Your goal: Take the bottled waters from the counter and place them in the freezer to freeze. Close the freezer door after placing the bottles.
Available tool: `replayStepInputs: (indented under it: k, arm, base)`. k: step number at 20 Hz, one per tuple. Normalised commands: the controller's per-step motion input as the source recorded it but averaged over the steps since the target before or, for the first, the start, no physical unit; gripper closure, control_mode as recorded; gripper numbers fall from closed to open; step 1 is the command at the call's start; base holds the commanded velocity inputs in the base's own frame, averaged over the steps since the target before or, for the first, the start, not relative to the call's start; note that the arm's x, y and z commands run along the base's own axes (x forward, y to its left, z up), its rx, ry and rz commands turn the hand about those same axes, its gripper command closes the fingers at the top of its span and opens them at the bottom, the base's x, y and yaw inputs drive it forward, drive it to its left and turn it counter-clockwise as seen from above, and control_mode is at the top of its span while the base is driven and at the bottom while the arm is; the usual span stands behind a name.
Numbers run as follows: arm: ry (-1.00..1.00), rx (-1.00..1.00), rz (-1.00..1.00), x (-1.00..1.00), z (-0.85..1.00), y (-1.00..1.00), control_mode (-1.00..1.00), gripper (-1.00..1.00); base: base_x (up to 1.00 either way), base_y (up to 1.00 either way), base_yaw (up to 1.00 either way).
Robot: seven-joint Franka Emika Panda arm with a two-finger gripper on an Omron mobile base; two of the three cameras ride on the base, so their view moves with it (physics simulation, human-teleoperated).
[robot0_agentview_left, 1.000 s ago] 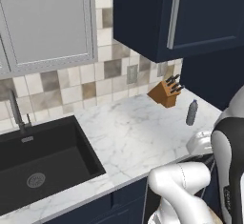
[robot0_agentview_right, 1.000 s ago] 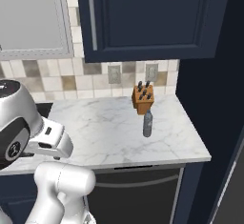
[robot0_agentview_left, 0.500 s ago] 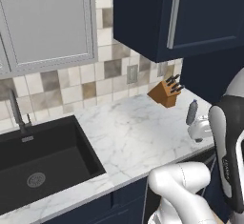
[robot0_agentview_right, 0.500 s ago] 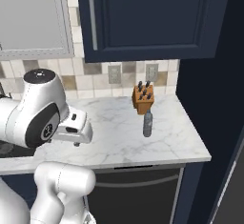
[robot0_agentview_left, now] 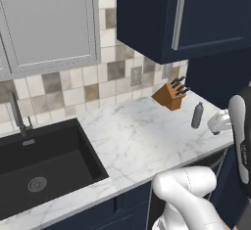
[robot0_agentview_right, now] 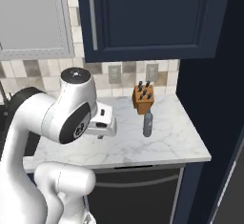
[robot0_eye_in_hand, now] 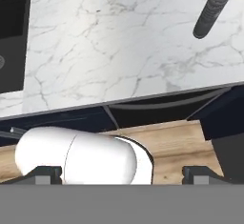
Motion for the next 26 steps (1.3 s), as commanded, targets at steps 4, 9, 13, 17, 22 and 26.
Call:
replayStepInputs:
  k: [4,9,13,17,22,26]
  arm:
    - [-0.16,0.0,0.07,0.36,-0.18,-0.55,-1.0,-1.0]
    - [-0.13,-0.04,0.1,0.5,-0.36,-0.33,-1.0,-1.0]
    - [-0.14,-0.02,0.09,0.41,-0.34,-0.38,-1.0,-1.0]
    - [-0.2,0.0,0.06,0.32,-0.21,-0.55,-1.0,-1.0]
    - [-0.22,0.02,0.03,0.34,-0.42,-0.52,-1.0,-1.0]
    - [-0.3,0.1,0.0,0.35,-0.44,-0.41,-1.0,-1.0]
  base:
    - [0.0,0.0,0.0]
    - [0.0,0.0,0.0]
    - [0.0,0.0,0.0]
    - [0.0,0.0,0.0]
    - [0.0,0.0,0.0]
    - [0.0,0.0,0.0]
